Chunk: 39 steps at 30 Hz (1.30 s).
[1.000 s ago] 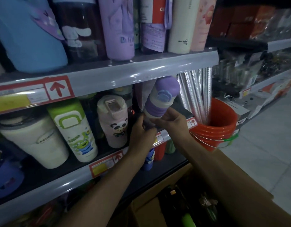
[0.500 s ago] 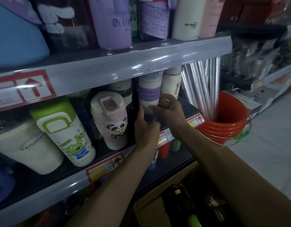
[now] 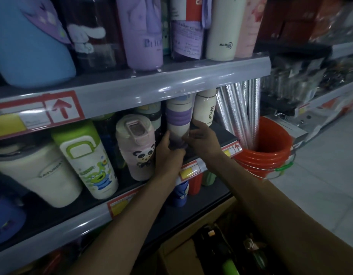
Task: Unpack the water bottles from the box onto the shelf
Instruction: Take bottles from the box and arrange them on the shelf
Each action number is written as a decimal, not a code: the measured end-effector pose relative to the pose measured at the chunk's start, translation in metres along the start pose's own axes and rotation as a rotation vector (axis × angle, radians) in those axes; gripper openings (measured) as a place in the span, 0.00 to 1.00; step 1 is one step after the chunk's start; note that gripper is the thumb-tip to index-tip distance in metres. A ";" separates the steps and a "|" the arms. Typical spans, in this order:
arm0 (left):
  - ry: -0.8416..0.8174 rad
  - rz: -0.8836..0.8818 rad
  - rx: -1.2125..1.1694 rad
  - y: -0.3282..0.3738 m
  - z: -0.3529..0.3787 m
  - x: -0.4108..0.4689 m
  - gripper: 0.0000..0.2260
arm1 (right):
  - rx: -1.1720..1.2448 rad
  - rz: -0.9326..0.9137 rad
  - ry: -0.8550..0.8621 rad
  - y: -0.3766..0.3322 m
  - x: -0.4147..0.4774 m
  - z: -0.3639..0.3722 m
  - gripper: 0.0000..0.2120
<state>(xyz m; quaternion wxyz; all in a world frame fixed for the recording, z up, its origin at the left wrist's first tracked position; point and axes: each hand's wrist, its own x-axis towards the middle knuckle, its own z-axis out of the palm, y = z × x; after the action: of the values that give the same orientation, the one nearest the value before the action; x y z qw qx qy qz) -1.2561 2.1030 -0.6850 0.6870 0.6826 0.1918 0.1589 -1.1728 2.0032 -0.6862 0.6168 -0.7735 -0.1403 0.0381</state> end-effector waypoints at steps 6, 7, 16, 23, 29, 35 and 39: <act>-0.048 -0.013 0.043 0.013 -0.007 -0.019 0.37 | -0.073 0.079 0.028 -0.018 -0.028 -0.019 0.32; -0.064 0.004 0.065 0.015 -0.008 -0.025 0.37 | -0.094 0.081 0.031 -0.021 -0.033 -0.023 0.34; -0.224 0.095 0.429 0.015 -0.032 -0.081 0.41 | -0.464 0.005 -0.015 -0.057 -0.113 -0.071 0.37; -0.271 0.314 0.643 -0.004 -0.034 -0.133 0.32 | -0.753 -0.016 -0.165 -0.055 -0.186 -0.107 0.35; -0.441 0.401 0.950 -0.017 -0.034 -0.171 0.43 | -0.963 0.021 -0.250 -0.031 -0.242 -0.143 0.49; -0.623 0.438 1.216 -0.044 -0.023 -0.192 0.42 | -1.014 0.196 -0.399 0.001 -0.283 -0.161 0.52; -0.705 0.403 1.368 -0.080 -0.009 -0.198 0.38 | -1.151 0.339 -0.530 0.039 -0.301 -0.165 0.49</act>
<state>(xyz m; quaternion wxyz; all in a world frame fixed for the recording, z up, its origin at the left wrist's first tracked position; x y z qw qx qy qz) -1.4375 2.0145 -0.7560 0.0935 0.9847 -0.1090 -0.0984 -1.4163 1.7600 -0.7195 0.0344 -0.9559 -0.1618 0.2429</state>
